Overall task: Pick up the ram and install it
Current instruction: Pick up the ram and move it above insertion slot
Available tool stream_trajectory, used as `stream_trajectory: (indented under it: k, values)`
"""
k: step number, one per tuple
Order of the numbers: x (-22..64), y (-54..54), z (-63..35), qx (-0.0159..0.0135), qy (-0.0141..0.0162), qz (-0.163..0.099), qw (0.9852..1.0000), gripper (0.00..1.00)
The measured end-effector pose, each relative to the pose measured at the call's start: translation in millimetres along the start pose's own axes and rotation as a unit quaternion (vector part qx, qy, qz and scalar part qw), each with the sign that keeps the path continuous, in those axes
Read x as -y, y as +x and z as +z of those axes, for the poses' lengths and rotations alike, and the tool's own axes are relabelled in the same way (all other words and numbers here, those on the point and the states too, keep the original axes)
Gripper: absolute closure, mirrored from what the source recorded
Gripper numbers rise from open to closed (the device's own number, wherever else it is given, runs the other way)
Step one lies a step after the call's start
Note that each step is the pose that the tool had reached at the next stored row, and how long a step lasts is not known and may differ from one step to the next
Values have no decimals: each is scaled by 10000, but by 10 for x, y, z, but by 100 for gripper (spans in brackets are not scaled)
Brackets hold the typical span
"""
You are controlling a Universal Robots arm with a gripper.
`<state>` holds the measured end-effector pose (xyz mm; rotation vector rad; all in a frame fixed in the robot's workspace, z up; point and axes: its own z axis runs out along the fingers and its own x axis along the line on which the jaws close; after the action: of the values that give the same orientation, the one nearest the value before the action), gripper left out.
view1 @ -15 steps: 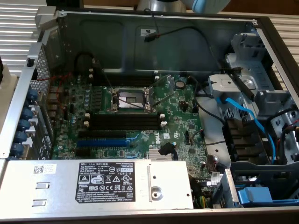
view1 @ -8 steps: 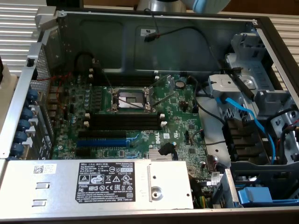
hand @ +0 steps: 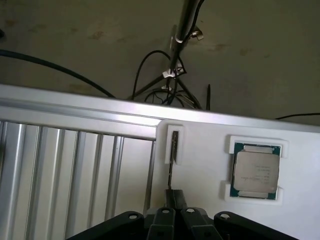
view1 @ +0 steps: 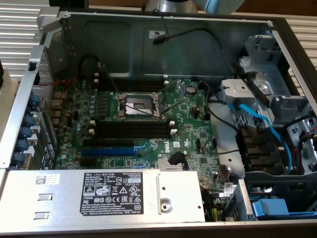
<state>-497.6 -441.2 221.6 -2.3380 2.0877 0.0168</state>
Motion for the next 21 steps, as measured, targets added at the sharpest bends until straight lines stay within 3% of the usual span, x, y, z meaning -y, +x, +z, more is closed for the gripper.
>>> stream_trajectory:
  k: [17, 18, 21]
  values:
    - [-3, 27, 11, 5, -9, 0, 10000, 89]
    - [-3, 27, 11, 5, -9, 0, 10000, 82]
    - [-3, 27, 11, 5, -9, 0, 10000, 82]
